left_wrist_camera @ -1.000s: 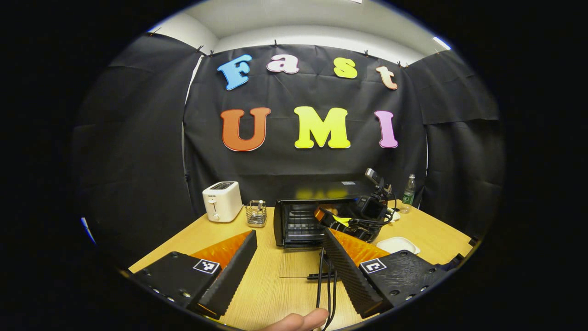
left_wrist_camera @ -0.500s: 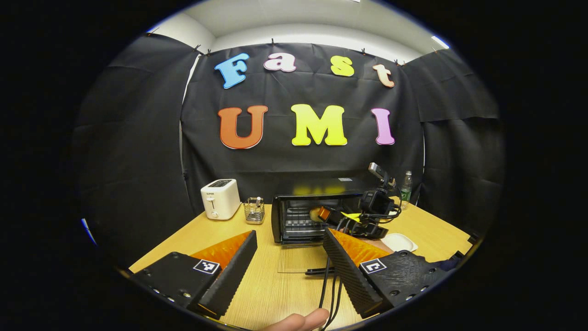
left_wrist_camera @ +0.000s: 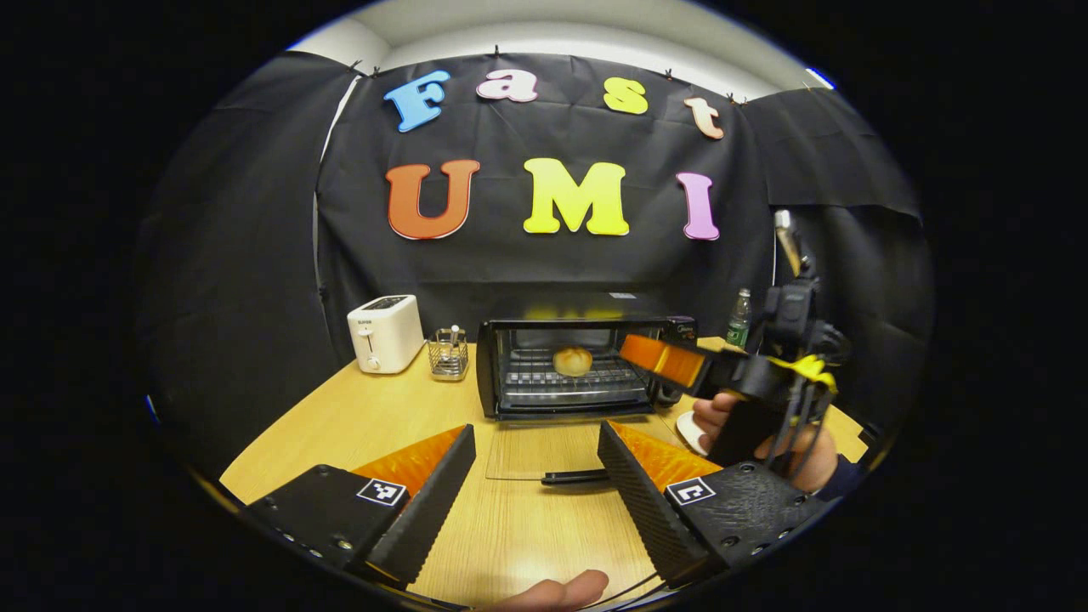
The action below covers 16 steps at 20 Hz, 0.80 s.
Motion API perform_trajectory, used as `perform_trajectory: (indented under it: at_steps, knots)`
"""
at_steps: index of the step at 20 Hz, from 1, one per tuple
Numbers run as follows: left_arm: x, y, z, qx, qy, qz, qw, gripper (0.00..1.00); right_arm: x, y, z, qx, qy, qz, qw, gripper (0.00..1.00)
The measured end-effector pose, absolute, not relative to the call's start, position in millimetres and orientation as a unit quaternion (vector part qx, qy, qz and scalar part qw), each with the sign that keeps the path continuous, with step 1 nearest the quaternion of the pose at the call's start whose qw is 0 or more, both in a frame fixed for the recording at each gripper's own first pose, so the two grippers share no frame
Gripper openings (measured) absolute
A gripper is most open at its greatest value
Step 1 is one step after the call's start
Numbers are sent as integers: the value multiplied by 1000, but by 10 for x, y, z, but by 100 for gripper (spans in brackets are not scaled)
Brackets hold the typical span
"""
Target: Open the electric oven with the left hand, put the food in, and close the electric oven.
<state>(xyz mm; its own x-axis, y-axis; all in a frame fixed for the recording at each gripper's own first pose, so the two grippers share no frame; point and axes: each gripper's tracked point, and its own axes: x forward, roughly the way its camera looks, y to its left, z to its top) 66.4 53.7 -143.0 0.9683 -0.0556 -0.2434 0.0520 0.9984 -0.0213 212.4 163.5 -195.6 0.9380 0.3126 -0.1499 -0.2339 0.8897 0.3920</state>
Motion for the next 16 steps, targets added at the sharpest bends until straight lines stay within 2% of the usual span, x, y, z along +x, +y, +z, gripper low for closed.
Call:
perform_trajectory:
  at_steps: [5, 10, 16]
  knots:
    - [757, 348, -1649, -15, 159, -40, 986, 95, 1505, 1234, -1323, 147, 55, 135, 978, 95]
    - [840, 185, -1964, -18, 203, -43, 978, 95, 950, 592, -772, 108, 24, 78, 991, 94]
    - [957, -43, -2495, -12, 279, -50, 959, 96, 372, 155, -483, 72, -6, 59, 996, 94]
